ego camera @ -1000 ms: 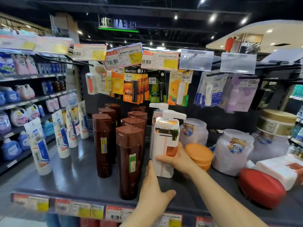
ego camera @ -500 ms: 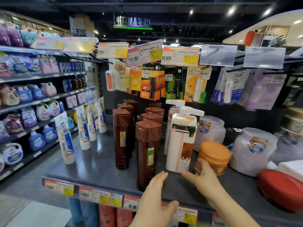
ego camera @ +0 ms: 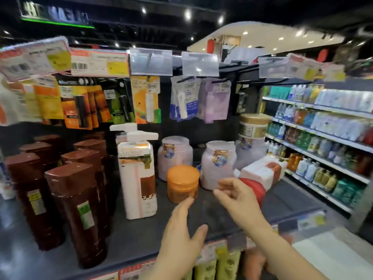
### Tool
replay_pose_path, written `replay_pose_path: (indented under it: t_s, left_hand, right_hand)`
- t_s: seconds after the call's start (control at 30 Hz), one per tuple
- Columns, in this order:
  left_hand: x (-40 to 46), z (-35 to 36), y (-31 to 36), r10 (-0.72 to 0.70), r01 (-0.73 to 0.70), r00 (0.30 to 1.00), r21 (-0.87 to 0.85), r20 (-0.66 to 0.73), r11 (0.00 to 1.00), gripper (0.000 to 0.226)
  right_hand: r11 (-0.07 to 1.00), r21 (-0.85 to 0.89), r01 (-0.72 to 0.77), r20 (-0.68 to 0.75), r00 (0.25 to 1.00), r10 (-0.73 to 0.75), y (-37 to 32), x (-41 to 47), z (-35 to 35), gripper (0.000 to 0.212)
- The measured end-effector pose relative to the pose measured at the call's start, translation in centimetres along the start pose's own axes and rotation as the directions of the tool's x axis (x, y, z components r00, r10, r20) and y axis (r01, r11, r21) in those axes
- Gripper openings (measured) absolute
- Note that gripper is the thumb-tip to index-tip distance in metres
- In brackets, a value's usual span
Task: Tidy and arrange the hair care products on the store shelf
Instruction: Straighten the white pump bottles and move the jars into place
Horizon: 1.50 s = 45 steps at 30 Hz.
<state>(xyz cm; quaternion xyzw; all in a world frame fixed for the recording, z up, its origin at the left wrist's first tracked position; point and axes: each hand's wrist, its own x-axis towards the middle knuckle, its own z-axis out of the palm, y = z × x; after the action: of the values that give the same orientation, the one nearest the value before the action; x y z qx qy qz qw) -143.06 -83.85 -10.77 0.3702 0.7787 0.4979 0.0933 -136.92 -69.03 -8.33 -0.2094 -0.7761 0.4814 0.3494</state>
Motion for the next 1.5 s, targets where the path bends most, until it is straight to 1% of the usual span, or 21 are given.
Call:
replay_pose_path:
  t_s: [0.07, 0.13, 0.23, 0.3, 0.4, 0.5, 0.6, 0.67, 0.7, 0.73, 0.77, 0.87, 1.07, 1.13, 1.2, 1.23, 1.3, 1.33, 1.37, 1.43, 1.5]
  left_hand:
    - [0.8, 1.5, 0.8, 0.028, -0.027, 0.999, -0.022, 0.039, 0.999, 0.062]
    - [1.6, 3.2, 2.0, 0.053, -0.052, 0.997, -0.021, 0.061, 0.998, 0.063]
    - [3.2, 5.7, 4.2, 0.118, -0.12, 0.991, 0.017, 0.069, 0.993, 0.066]
    - [4.9, 7.6, 5.8, 0.168, -0.171, 0.985, 0.065, 0.048, 0.983, 0.067]
    - [8.8, 10.8, 7.7, 0.138, -0.148, 0.988, 0.196, 0.065, 0.969, 0.071]
    - [13.6, 14.6, 9.4, 0.084, -0.114, 0.991, 0.343, 0.099, 0.932, 0.076]
    - [18.1, 17.7, 10.3, 0.053, -0.113, 0.99, 0.51, 0.13, 0.853, 0.079]
    - [20.3, 18.7, 10.4, -0.071, -0.053, 0.982, 0.611, 0.177, 0.79, 0.089]
    - [21.0, 19.1, 10.6, -0.148, -0.024, 0.967, 0.651, 0.208, 0.758, 0.093]
    - [21.6, 19.4, 10.7, -0.217, 0.0, 0.948, 0.683, 0.232, 0.731, 0.093]
    - [21.9, 19.7, 11.0, -0.267, 0.012, 0.931, 0.709, 0.249, 0.705, 0.088]
    - [22.1, 20.1, 11.9, -0.308, 0.048, 0.928, 0.754, 0.209, 0.655, 0.071]
    - [21.3, 20.2, 11.2, -0.229, 0.106, 0.97, 0.698, 0.085, 0.708, 0.068]
    - [20.9, 20.4, 11.0, -0.174, 0.103, 0.984, 0.659, 0.043, 0.745, 0.066]
    - [20.3, 20.8, 10.9, -0.079, 0.066, 0.997, 0.614, -0.005, 0.787, 0.063]
    - [19.9, 21.0, 10.9, -0.019, 0.035, 0.999, 0.58, -0.034, 0.814, 0.061]
    - [18.6, 21.3, 11.4, 0.074, -0.018, 0.992, 0.465, -0.102, 0.885, 0.061]
    - [17.9, 21.2, 11.9, 0.1, -0.037, 0.985, 0.39, -0.142, 0.92, 0.062]
    - [17.1, 21.0, 12.5, 0.113, -0.052, 0.976, 0.309, -0.184, 0.95, 0.062]
    - [15.3, 20.4, 13.4, 0.12, -0.086, 0.948, 0.126, -0.294, 0.988, 0.058]
    - [13.4, 19.3, 13.9, 0.083, -0.112, 0.899, -0.043, -0.431, 0.993, 0.054]
  right_hand:
    - [1.0, 0.01, -0.013, -0.183, 0.983, 0.014, 0.7, 0.6, -3.2, 0.018]
    - [0.997, 0.025, -0.074, -0.282, 0.956, 0.078, 1.8, 1.5, -6.5, 0.016]
    - [0.976, 0.024, -0.215, -0.306, 0.928, 0.212, 4.4, 3.2, -10.5, 0.024]
    - [0.961, 0.027, -0.275, -0.312, 0.911, 0.269, 5.9, 4.2, -12.7, 0.026]
    - [0.955, 0.042, -0.294, -0.244, 0.924, 0.295, 7.2, 5.6, -14.9, 0.03]
    - [0.938, 0.077, -0.338, -0.138, 0.928, 0.346, 9.1, 7.2, -16.3, 0.026]
    - [0.9, 0.178, -0.398, 0.019, 0.916, 0.402, 11.1, 8.8, -17.1, 0.01]
    - [0.879, 0.196, -0.434, 0.081, 0.901, 0.427, 12.6, 9.9, -17.2, 0.015]
    - [0.874, 0.187, -0.448, 0.098, 0.894, 0.437, 13.2, 10.4, -17.3, 0.01]
    - [0.867, 0.187, -0.461, 0.123, 0.887, 0.445, 13.6, 10.7, -17.4, 0.005]
    - [0.862, 0.179, -0.474, 0.152, 0.879, 0.451, 14.1, 10.9, -17.5, 0.011]
    - [0.843, 0.193, -0.502, 0.186, 0.862, 0.471, 14.8, 11.7, -17.8, 0.022]
    - [0.744, 0.353, -0.567, 0.224, 0.823, 0.521, 14.4, 12.3, -18.2, 0.016]
    - [0.68, 0.45, -0.579, 0.245, 0.812, 0.529, 14.0, 12.3, -18.5, 0.021]
    - [0.65, 0.506, -0.567, 0.25, 0.817, 0.519, 13.7, 12.1, -18.4, 0.036]
    - [0.666, 0.511, -0.544, 0.231, 0.833, 0.503, 13.5, 12.1, -18.2, 0.047]
    - [0.734, 0.503, -0.456, 0.158, 0.884, 0.441, 12.2, 11.7, -17.8, 0.081]
    - [0.769, 0.502, -0.395, 0.105, 0.911, 0.4, 11.2, 11.4, -17.6, 0.099]
    - [0.804, 0.496, -0.328, 0.051, 0.935, 0.35, 10.1, 11.2, -17.6, 0.109]
    - [0.879, 0.443, -0.178, -0.033, 0.976, 0.215, 7.8, 10.9, -17.5, 0.104]
    - [0.922, 0.384, -0.054, -0.057, 0.995, 0.082, 5.5, 10.2, -17.1, 0.092]
